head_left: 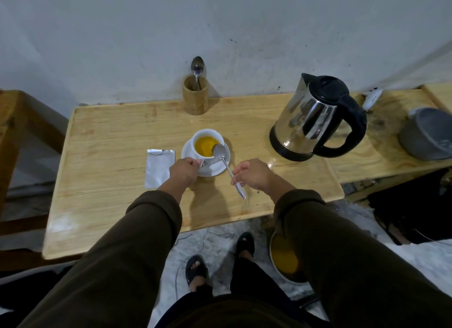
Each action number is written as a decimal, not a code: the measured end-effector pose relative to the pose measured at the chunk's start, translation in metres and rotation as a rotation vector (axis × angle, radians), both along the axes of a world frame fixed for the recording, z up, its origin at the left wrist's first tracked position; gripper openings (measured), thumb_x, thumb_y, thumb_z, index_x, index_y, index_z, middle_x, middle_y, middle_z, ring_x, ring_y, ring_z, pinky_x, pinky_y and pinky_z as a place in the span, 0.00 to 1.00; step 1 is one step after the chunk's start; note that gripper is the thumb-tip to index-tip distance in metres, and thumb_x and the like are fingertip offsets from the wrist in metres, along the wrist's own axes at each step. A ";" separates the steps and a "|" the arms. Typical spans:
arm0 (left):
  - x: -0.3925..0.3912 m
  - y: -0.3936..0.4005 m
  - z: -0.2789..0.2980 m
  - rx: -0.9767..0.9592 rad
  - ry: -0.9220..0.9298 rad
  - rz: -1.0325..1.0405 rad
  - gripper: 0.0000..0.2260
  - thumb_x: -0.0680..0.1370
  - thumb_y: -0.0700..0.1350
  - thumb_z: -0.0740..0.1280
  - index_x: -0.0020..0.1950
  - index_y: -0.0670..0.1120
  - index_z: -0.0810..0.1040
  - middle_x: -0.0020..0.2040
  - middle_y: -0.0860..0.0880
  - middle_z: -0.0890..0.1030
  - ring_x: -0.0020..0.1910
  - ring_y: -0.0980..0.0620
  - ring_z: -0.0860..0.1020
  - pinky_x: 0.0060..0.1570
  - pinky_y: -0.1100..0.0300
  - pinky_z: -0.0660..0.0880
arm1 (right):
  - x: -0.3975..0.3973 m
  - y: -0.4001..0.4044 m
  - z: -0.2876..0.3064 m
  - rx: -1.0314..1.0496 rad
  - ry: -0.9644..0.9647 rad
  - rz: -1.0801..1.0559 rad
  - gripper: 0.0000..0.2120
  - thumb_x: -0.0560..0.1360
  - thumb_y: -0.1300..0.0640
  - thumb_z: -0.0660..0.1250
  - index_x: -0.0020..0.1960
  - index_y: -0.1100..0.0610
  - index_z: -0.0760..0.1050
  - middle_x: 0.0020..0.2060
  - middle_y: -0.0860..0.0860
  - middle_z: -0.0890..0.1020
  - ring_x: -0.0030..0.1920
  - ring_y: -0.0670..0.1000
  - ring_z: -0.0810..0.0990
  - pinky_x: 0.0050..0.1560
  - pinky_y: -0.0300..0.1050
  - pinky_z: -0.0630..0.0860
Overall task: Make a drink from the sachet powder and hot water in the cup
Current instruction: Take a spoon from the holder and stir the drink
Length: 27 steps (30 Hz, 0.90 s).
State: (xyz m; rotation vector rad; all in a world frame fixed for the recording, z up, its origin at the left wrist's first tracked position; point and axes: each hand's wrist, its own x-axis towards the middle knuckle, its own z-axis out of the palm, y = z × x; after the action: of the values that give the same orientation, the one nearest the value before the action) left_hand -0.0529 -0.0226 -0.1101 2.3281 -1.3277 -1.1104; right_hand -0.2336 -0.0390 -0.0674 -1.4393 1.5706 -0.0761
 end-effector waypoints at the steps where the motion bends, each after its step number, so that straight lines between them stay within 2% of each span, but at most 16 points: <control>1: 0.000 0.000 0.000 -0.007 0.009 0.008 0.22 0.81 0.55 0.54 0.62 0.41 0.77 0.62 0.38 0.77 0.61 0.40 0.75 0.60 0.53 0.70 | 0.000 0.002 -0.004 -0.002 -0.002 -0.020 0.10 0.69 0.64 0.71 0.33 0.52 0.77 0.41 0.55 0.84 0.41 0.50 0.79 0.46 0.44 0.78; 5: -0.002 0.001 -0.003 -0.034 0.030 0.056 0.21 0.81 0.55 0.55 0.60 0.41 0.78 0.60 0.38 0.78 0.60 0.40 0.75 0.58 0.53 0.71 | -0.003 0.005 -0.020 0.018 -0.021 -0.110 0.13 0.67 0.65 0.73 0.30 0.50 0.76 0.37 0.51 0.82 0.40 0.50 0.77 0.45 0.43 0.75; 10: -0.006 0.004 -0.005 -0.067 0.070 0.145 0.21 0.80 0.54 0.57 0.60 0.41 0.79 0.59 0.39 0.79 0.59 0.40 0.76 0.57 0.52 0.72 | -0.013 -0.001 -0.038 0.024 -0.063 -0.230 0.07 0.71 0.65 0.70 0.37 0.55 0.78 0.31 0.48 0.77 0.41 0.51 0.76 0.48 0.45 0.74; 14: -0.010 0.006 -0.007 -0.074 0.071 0.196 0.20 0.80 0.54 0.58 0.60 0.41 0.79 0.58 0.39 0.80 0.58 0.39 0.77 0.56 0.51 0.74 | -0.023 -0.008 -0.050 -0.009 -0.011 -0.291 0.12 0.71 0.63 0.71 0.32 0.51 0.75 0.38 0.52 0.80 0.42 0.52 0.77 0.51 0.47 0.77; 17: -0.013 0.006 -0.006 -0.076 0.061 0.229 0.20 0.80 0.55 0.58 0.60 0.42 0.80 0.58 0.40 0.80 0.58 0.40 0.77 0.56 0.51 0.73 | -0.025 -0.014 -0.054 -0.013 0.041 -0.289 0.06 0.70 0.61 0.73 0.37 0.53 0.78 0.39 0.52 0.80 0.41 0.52 0.77 0.51 0.46 0.78; 19: -0.015 0.004 -0.004 -0.072 0.058 0.251 0.20 0.80 0.55 0.58 0.60 0.42 0.79 0.58 0.40 0.80 0.58 0.40 0.76 0.55 0.52 0.73 | -0.024 -0.019 -0.058 0.010 0.063 -0.292 0.06 0.70 0.61 0.73 0.38 0.53 0.77 0.39 0.52 0.80 0.41 0.52 0.77 0.52 0.46 0.78; 23: -0.016 0.002 -0.004 -0.058 0.061 0.289 0.19 0.79 0.55 0.59 0.59 0.42 0.79 0.58 0.40 0.80 0.58 0.41 0.77 0.53 0.53 0.73 | -0.022 -0.027 -0.064 0.038 0.101 -0.276 0.13 0.70 0.60 0.73 0.30 0.52 0.73 0.40 0.52 0.81 0.43 0.52 0.79 0.55 0.47 0.80; 24: -0.016 0.002 -0.005 -0.059 0.066 0.298 0.19 0.79 0.55 0.59 0.58 0.42 0.79 0.58 0.40 0.80 0.58 0.41 0.77 0.54 0.53 0.73 | -0.022 -0.028 -0.065 0.043 0.113 -0.264 0.12 0.70 0.60 0.73 0.31 0.52 0.75 0.41 0.53 0.81 0.43 0.52 0.79 0.56 0.47 0.79; 26: -0.016 0.003 -0.006 -0.061 0.070 0.310 0.19 0.79 0.55 0.59 0.58 0.42 0.79 0.57 0.40 0.80 0.58 0.40 0.77 0.51 0.53 0.73 | -0.022 -0.032 -0.066 0.053 0.139 -0.244 0.02 0.71 0.59 0.73 0.40 0.56 0.82 0.45 0.53 0.84 0.45 0.52 0.79 0.57 0.46 0.78; 27: -0.016 0.003 -0.006 -0.063 0.071 0.316 0.19 0.79 0.55 0.59 0.58 0.42 0.79 0.57 0.40 0.80 0.58 0.40 0.77 0.50 0.54 0.72 | -0.024 -0.033 -0.068 0.058 0.155 -0.237 0.04 0.71 0.58 0.72 0.45 0.57 0.83 0.47 0.53 0.85 0.47 0.53 0.81 0.57 0.45 0.78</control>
State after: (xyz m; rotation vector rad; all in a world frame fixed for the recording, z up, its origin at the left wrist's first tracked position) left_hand -0.0694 -0.0197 -0.1162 2.3244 -0.9145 -1.0231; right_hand -0.2573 -0.0725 -0.1349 -1.2334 1.8516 -0.0588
